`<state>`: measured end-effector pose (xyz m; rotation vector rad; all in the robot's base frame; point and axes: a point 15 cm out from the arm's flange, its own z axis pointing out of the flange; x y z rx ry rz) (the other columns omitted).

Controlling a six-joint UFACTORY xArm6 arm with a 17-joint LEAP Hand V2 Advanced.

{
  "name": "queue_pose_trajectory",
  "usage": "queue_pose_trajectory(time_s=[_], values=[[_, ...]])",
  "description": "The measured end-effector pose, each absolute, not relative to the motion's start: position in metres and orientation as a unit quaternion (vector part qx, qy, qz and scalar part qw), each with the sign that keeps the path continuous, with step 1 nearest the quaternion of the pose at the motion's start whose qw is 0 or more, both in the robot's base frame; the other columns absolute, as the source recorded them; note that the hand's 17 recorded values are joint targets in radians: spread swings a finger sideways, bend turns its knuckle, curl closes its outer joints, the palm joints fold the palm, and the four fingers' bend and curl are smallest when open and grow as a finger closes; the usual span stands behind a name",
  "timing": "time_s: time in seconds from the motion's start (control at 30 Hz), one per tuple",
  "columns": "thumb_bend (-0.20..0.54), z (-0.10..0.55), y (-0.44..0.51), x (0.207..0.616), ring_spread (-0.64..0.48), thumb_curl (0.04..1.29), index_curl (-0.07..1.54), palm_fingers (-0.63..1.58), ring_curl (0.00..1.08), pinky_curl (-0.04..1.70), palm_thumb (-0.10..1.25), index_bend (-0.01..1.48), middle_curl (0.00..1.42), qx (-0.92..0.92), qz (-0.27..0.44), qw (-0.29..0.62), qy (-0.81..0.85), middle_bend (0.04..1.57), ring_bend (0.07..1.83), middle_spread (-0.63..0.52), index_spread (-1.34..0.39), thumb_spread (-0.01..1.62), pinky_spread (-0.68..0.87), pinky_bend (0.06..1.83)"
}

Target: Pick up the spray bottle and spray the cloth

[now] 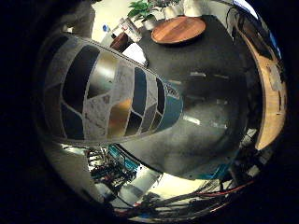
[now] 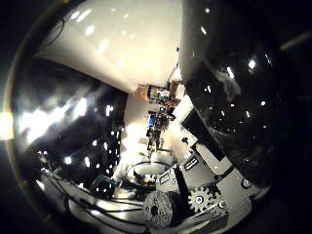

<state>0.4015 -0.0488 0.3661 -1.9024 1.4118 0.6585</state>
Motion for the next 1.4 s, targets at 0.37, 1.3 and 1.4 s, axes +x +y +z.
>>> queue_pose_trajectory(time_s=[0.37,1.3,1.4], values=[[-0.015,0.392,-0.016,0.392,-0.23,0.72,0.79,1.11,0.8,1.2,0.98,1.2,0.72,-0.752,0.276,0.225,0.554,1.39,1.33,-0.13,-0.21,0.98,-0.2,1.11],[-0.012,0.359,0.115,0.414,-0.25,0.72,0.76,1.12,0.84,1.29,0.97,1.21,0.72,-0.752,0.37,0.052,0.544,1.38,1.31,-0.13,-0.21,1.06,-0.22,1.08],[-0.012,0.343,0.127,0.413,-0.25,0.72,0.76,1.12,0.84,1.29,0.97,1.2,0.72,-0.75,0.389,0.037,0.534,1.38,1.32,-0.13,-0.21,1.07,-0.22,1.08]])
